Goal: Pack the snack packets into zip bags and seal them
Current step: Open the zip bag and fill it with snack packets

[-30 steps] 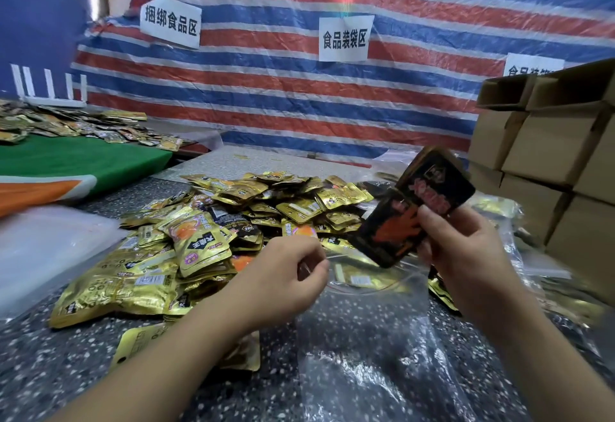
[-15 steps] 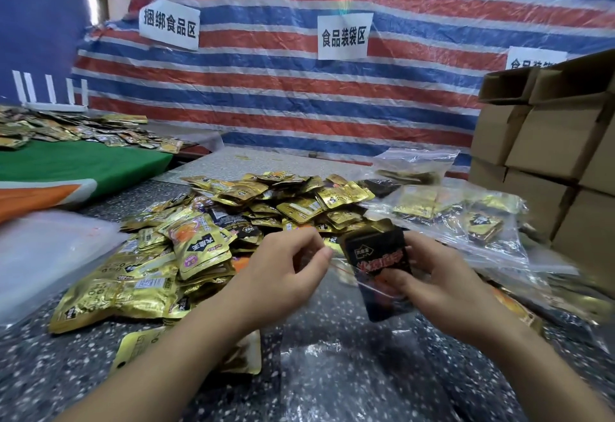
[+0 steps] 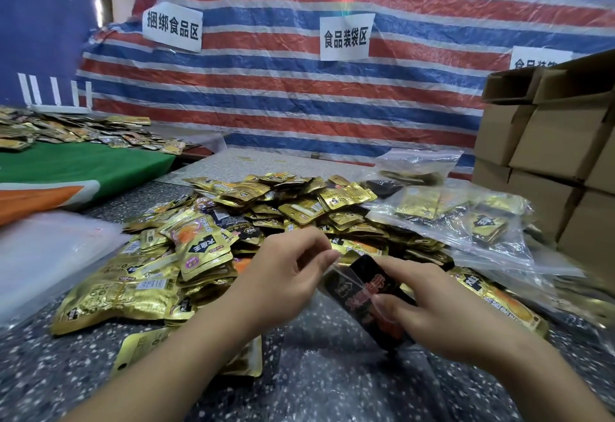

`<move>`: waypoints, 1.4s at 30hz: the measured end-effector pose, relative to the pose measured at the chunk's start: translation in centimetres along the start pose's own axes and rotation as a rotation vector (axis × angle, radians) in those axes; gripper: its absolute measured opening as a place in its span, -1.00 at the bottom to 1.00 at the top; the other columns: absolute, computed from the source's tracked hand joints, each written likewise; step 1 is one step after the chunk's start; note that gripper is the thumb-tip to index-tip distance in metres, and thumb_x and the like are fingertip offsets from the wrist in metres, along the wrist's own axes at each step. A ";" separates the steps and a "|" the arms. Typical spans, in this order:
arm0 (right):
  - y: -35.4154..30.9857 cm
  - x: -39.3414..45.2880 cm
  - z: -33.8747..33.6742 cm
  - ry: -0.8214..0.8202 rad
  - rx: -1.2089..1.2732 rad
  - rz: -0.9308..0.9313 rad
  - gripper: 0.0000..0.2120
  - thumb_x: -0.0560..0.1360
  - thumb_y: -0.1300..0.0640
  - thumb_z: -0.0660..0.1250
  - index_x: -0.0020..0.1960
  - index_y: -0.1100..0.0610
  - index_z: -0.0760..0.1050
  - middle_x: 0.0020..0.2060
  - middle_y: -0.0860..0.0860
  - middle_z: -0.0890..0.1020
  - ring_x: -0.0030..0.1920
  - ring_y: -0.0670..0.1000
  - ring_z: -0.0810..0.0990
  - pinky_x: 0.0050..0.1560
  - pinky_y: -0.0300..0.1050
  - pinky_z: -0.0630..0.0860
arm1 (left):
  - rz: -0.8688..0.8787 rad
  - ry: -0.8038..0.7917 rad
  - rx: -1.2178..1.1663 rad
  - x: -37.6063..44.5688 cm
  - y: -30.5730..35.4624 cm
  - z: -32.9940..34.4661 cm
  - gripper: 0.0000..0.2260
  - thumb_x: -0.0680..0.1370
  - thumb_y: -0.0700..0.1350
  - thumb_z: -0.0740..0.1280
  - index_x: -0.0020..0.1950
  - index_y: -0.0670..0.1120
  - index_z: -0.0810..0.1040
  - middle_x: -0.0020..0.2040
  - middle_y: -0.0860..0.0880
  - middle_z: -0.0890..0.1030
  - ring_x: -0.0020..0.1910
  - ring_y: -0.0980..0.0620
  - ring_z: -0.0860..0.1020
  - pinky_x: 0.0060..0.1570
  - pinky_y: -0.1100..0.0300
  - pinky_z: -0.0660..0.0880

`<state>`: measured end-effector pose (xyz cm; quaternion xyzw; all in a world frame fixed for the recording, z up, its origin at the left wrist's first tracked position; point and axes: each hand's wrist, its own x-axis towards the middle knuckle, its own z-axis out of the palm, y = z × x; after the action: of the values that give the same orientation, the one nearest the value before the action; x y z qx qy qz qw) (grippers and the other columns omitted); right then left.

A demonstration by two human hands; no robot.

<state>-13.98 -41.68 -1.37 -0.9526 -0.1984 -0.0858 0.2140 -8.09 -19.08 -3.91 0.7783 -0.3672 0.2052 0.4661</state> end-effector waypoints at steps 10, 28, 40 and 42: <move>-1.0 -0.3 0.3 0.072 -0.151 -0.011 -0.51 0.38 -0.52 -0.11 -0.08 -0.25 0.40 -0.17 -0.27 0.49 -0.01 -0.33 0.41 -0.17 -0.29 0.32 | -0.006 0.119 -0.032 0.3 0.1 0.0 -0.85 0.59 -0.14 0.35 -0.17 0.03 0.54 -0.31 0.08 0.59 -0.31 0.05 0.57 -0.28 0.05 0.51; -3.5 1.3 -2.8 0.449 -0.147 -0.266 -0.85 0.55 0.13 0.30 -0.17 0.12 0.57 -0.36 -0.06 0.57 -0.31 -0.03 0.53 -0.31 -0.01 0.49 | 0.093 0.403 -0.291 0.7 2.2 -1.5 -0.92 0.58 -0.06 0.30 -0.08 0.00 0.55 -0.27 -0.06 0.63 -0.32 0.06 0.62 -0.25 0.23 0.57; -4.5 2.7 -4.3 0.383 -0.172 -0.204 -0.75 0.51 -0.05 0.25 -0.23 0.07 0.56 -0.40 -0.03 0.60 -0.33 0.02 0.57 -0.29 0.10 0.51 | 0.117 0.368 -0.200 0.5 1.6 -1.0 -0.90 0.65 -0.08 0.24 -0.05 0.05 0.50 -0.31 0.03 0.58 -0.37 -0.03 0.59 -0.36 -0.13 0.53; -4.6 3.0 -4.0 0.390 -0.154 -0.186 -0.55 0.51 -0.24 0.12 -0.27 0.07 0.54 -0.44 -0.02 0.57 -0.38 0.02 0.55 -0.34 0.10 0.50 | 0.101 0.293 -0.141 0.3 1.2 -0.6 -0.87 0.65 -0.04 0.22 -0.05 0.01 0.52 -0.30 0.04 0.56 -0.35 -0.01 0.57 -0.34 -0.13 0.51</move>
<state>-13.50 -38.57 4.70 -0.9092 -0.2330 -0.3025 0.1662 -8.75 -19.02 -2.71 0.6859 -0.3473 0.3133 0.5574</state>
